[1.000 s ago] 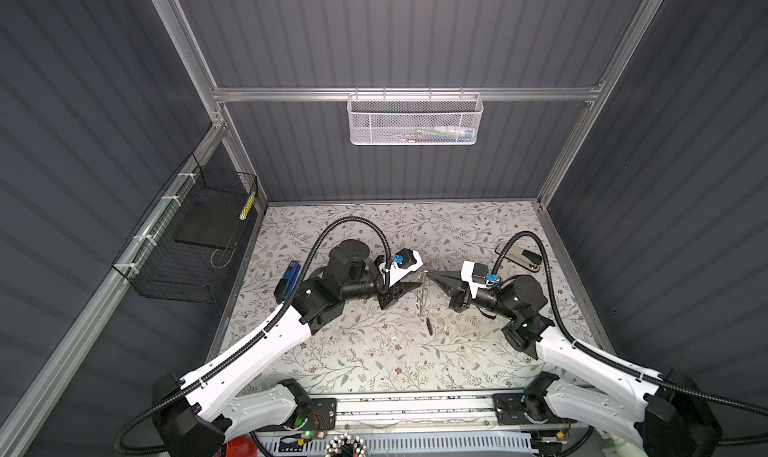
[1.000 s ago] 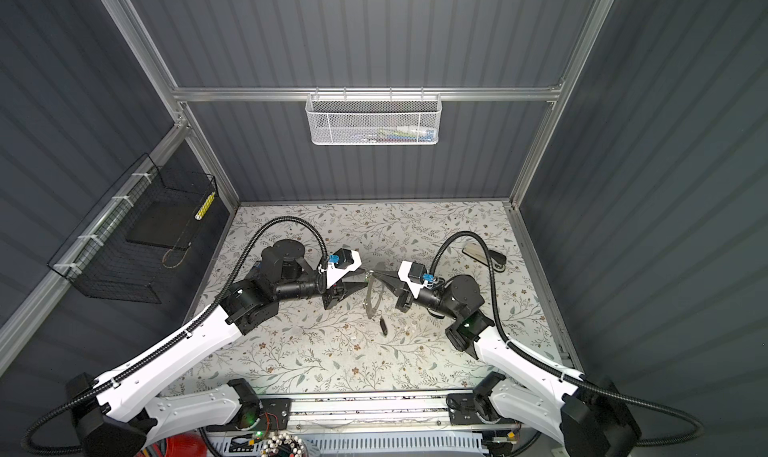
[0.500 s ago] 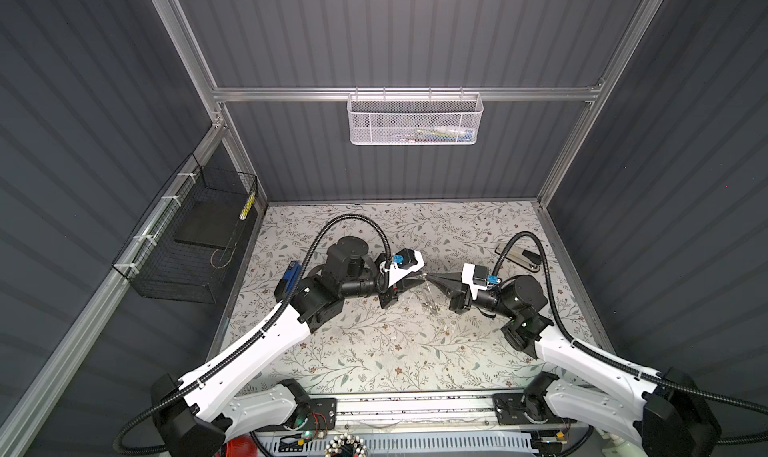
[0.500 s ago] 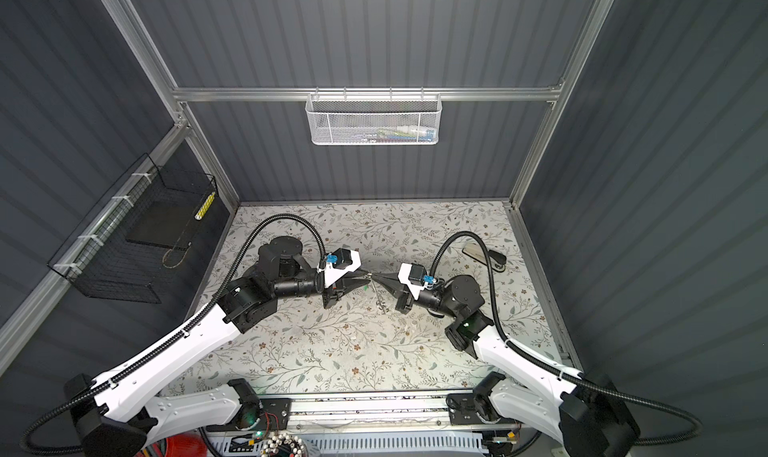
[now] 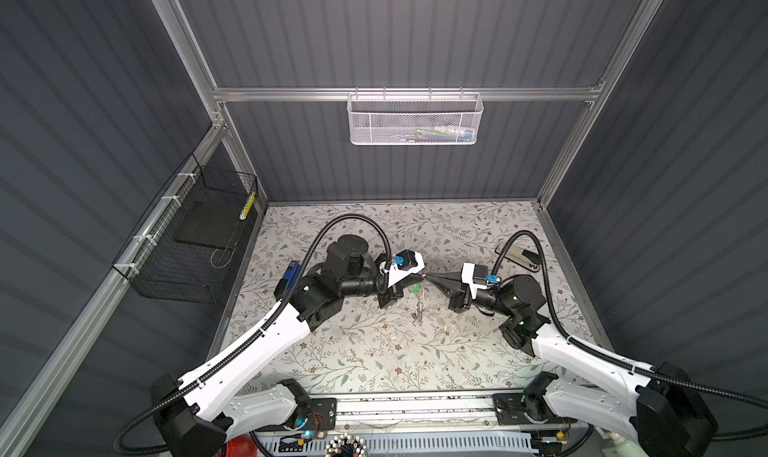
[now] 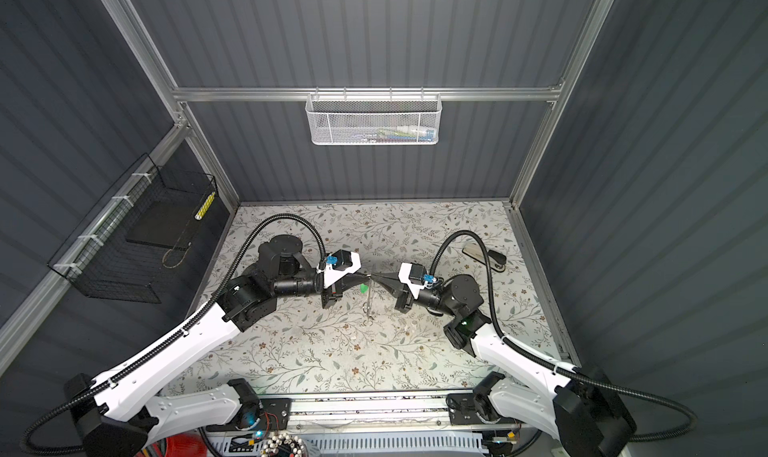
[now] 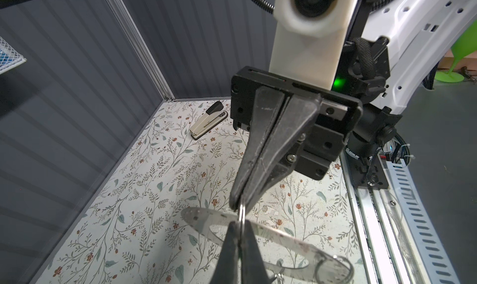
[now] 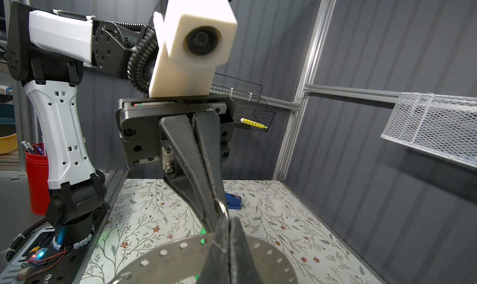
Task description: Put the keys on the keyring
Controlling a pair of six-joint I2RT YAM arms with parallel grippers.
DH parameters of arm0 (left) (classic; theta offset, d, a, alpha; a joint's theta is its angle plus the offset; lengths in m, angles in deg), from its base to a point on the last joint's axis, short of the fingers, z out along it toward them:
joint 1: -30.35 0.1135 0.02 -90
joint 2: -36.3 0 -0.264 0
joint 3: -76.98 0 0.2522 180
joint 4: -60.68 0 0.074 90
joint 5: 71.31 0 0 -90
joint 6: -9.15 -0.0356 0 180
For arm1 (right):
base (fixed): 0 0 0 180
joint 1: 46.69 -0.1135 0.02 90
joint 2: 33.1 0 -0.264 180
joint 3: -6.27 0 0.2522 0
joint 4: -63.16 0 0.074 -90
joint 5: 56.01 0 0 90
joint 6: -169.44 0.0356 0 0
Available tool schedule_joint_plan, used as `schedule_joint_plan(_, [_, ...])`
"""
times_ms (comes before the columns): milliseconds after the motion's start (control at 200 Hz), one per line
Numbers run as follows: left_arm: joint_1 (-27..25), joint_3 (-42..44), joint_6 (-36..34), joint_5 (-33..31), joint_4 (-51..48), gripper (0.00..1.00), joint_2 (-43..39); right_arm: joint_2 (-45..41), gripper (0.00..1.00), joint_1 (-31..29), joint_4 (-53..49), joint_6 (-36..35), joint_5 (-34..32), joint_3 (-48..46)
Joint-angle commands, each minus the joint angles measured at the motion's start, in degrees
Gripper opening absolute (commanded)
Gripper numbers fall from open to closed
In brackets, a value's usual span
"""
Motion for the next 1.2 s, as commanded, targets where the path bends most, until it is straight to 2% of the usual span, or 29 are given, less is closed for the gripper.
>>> schedule_joint_plan(0, [0.0, -3.8, -1.2, 1.3, -2.1, 0.00, 1.4, -0.5, 0.10, -0.3, 1.2, -0.2, 0.7, -0.5])
schedule_joint_plan(100, [0.0, -8.0, -1.8, -0.2, -8.5, 0.00, 4.0, -4.0, 0.26, -0.3, -6.9, -4.9, -2.5, 0.3])
schedule_joint_plan(180, [0.1, -12.7, -3.1, -1.1, -15.8, 0.00, 6.7, -7.4, 0.29, -0.4, -17.9, -11.1, -4.2, 2.3])
schedule_joint_plan(315, [-0.2, -21.2, -4.9, -2.3, -26.0, 0.00, 11.4, -11.3, 0.26, -0.5, -31.6, -19.2, -7.0, 5.3])
schedule_joint_plan(435, [-0.3, -25.5, -6.0, -2.7, -31.0, 0.00, 14.1, -12.8, 0.22, -1.2, -37.3, -23.4, -10.5, 6.7])
schedule_joint_plan(560, [-1.0, -29.0, -7.1, -3.6, -34.8, 0.00, 16.5, -12.6, 0.20, -2.6, -38.8, -25.5, -13.5, 7.3])
schedule_joint_plan(785, [-2.3, -32.4, -7.8, -4.6, -38.3, 0.00, 19.3, -11.9, 0.19, -4.3, -37.1, -25.3, -18.3, 7.7])
schedule_joint_plan(1196, [-2.9, -33.2, -7.4, -5.4, -38.5, 0.00, 20.3, -13.7, 0.21, -4.4, -32.8, -24.5, -18.1, 5.4])
